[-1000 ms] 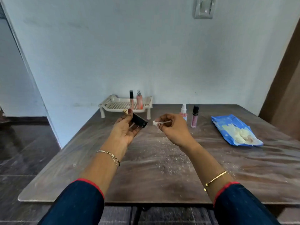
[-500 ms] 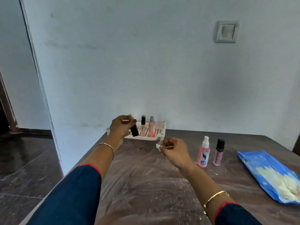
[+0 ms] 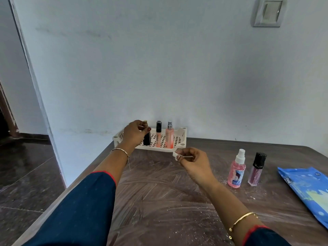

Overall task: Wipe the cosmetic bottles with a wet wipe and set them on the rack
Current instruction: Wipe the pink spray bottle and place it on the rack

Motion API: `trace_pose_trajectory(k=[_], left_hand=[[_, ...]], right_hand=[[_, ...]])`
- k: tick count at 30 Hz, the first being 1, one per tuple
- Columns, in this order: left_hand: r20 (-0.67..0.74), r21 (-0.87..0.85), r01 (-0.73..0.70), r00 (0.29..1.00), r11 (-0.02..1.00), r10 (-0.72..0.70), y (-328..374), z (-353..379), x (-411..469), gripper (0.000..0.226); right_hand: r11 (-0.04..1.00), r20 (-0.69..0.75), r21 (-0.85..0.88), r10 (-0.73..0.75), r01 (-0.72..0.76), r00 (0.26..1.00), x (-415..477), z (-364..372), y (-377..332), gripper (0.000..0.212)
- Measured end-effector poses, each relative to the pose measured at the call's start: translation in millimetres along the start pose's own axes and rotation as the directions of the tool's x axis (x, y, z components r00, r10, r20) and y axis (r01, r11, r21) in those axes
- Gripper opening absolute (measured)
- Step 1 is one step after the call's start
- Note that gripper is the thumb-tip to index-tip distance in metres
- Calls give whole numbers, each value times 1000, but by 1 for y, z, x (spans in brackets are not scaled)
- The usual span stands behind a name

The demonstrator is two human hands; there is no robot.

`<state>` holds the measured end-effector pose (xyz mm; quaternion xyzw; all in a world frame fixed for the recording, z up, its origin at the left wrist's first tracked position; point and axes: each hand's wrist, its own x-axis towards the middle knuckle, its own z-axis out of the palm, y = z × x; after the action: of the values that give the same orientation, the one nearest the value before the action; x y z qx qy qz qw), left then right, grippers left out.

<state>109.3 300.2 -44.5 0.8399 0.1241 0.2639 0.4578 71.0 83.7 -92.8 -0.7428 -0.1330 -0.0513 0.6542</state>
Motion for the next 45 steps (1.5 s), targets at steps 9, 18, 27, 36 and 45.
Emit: trace_pose_trajectory(k=[9,18,27,36,45], left_hand=[[77,204,-36,997,978,20,-6,5,1,41],[-62,264,-59,995,963,78,9,-2,-21,61],[-106,187,-203,969,961,225,86,31,-91,27],[330,47,-422,862,905,385,135,100,-141,29],[400,66,-412,845,909,354,141,151,-158,27]], right_hand=[[999,19,51,9,-10,1000,5,-1,-2,12],[995,-39,91,31,-27,999,-9,-12,-13,12],[992,-60,122,49,-41,997,-58,-57,-21,10],[984,-166,179,49,-19,985,-82,-118,-13,12],[986,-300,164,69,-20,952,-80,-162,9,9]])
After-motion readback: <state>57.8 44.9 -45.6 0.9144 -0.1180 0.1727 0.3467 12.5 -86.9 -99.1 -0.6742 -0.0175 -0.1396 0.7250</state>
